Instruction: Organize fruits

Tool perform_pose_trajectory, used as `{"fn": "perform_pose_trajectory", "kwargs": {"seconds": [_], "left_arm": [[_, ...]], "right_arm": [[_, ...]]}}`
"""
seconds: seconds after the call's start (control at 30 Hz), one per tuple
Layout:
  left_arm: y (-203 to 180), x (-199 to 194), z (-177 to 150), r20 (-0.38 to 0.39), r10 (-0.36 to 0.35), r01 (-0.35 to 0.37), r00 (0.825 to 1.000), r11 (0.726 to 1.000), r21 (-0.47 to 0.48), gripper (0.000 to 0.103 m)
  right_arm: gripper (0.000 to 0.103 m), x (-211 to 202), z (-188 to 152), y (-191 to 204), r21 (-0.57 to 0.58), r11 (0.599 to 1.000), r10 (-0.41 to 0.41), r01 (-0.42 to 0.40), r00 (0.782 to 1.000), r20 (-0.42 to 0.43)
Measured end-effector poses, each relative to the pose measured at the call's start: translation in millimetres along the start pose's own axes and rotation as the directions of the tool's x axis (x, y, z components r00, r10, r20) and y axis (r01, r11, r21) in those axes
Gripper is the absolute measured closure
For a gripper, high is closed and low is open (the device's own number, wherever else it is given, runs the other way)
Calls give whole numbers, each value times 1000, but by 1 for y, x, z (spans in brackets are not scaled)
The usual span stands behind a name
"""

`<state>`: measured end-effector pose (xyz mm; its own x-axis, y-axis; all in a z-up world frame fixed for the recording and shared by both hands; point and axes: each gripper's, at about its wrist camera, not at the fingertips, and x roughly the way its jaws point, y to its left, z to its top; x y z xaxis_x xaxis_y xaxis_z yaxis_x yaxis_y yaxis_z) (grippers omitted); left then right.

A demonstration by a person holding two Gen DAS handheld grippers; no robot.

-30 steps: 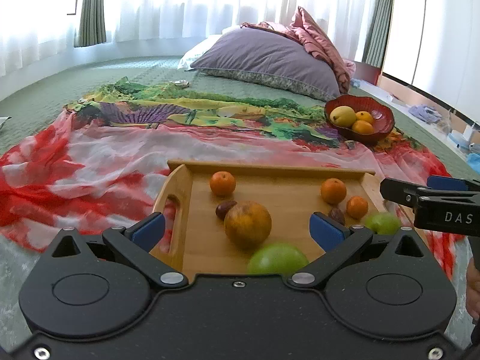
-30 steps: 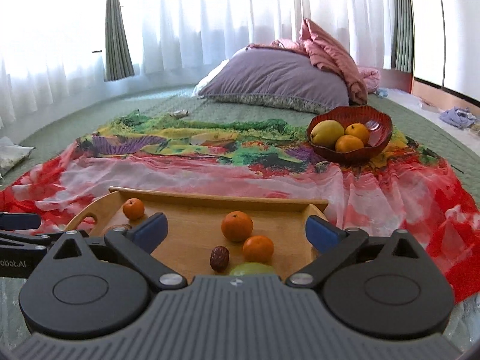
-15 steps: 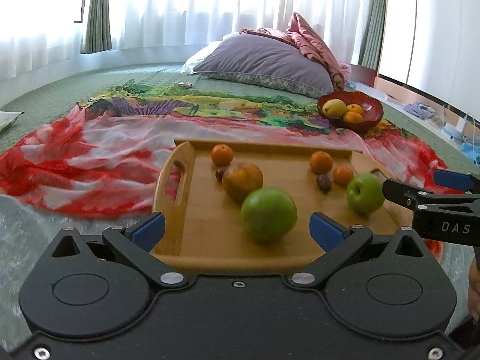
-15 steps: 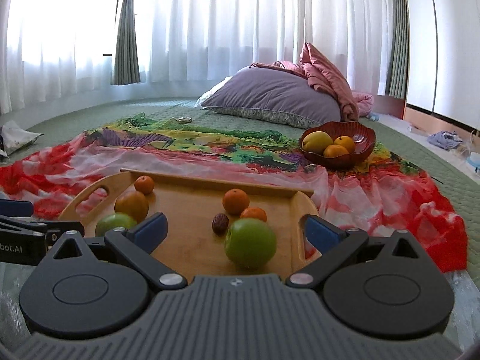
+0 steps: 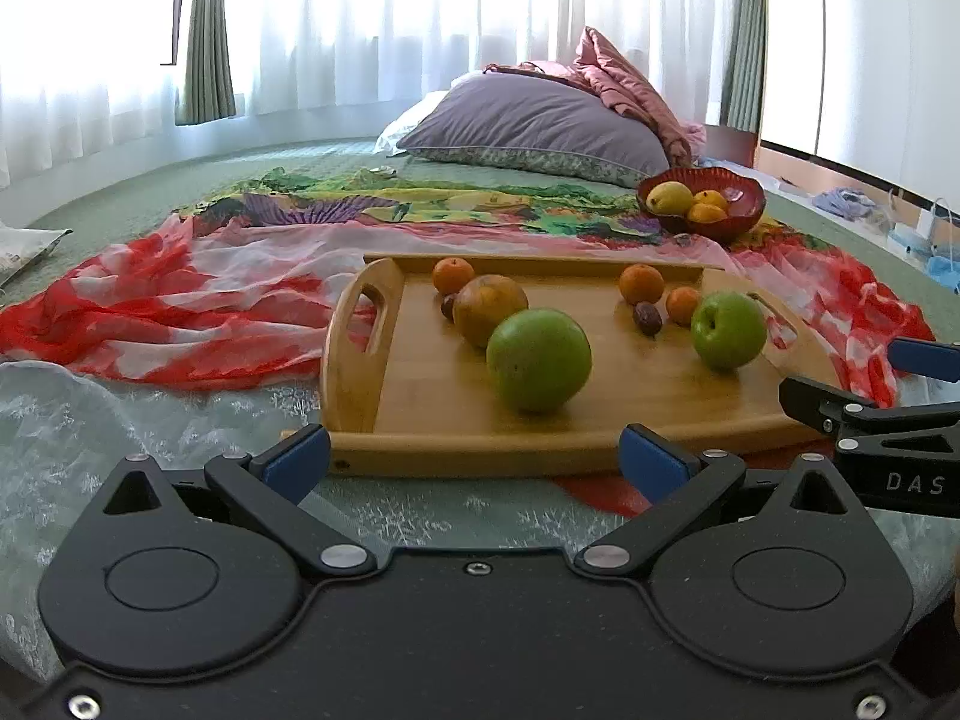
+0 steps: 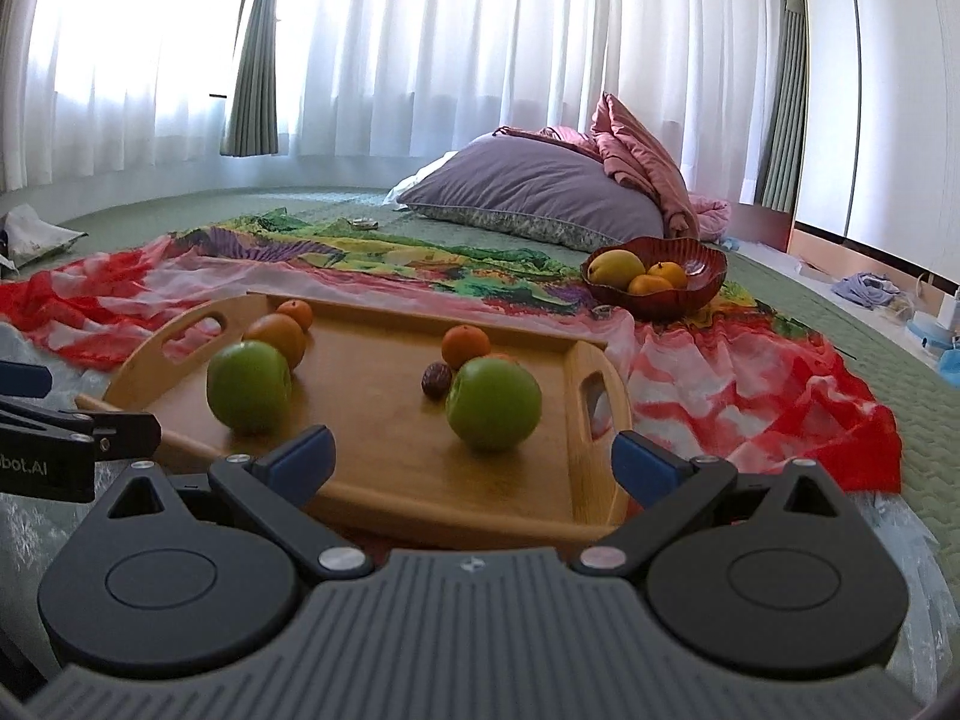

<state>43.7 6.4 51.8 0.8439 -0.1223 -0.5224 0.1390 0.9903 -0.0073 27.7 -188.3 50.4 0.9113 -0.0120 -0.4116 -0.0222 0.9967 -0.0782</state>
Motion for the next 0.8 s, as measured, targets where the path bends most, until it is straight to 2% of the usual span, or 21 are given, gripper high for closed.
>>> {"fn": "perform_pose_trajectory", "kwargs": {"seconds": [0.33, 0.8], "left_arm": [[-3, 1, -22, -8, -9, 9, 1000, 1000, 5, 0], [-5, 16, -43, -30, 25, -25, 999, 1000, 10, 0]], "right_arm": [[0, -8, -22, 7, -29, 1000, -5, 5, 1000, 2], [0, 2, -53, 12, -16, 1000, 2, -3, 999, -48]]}}
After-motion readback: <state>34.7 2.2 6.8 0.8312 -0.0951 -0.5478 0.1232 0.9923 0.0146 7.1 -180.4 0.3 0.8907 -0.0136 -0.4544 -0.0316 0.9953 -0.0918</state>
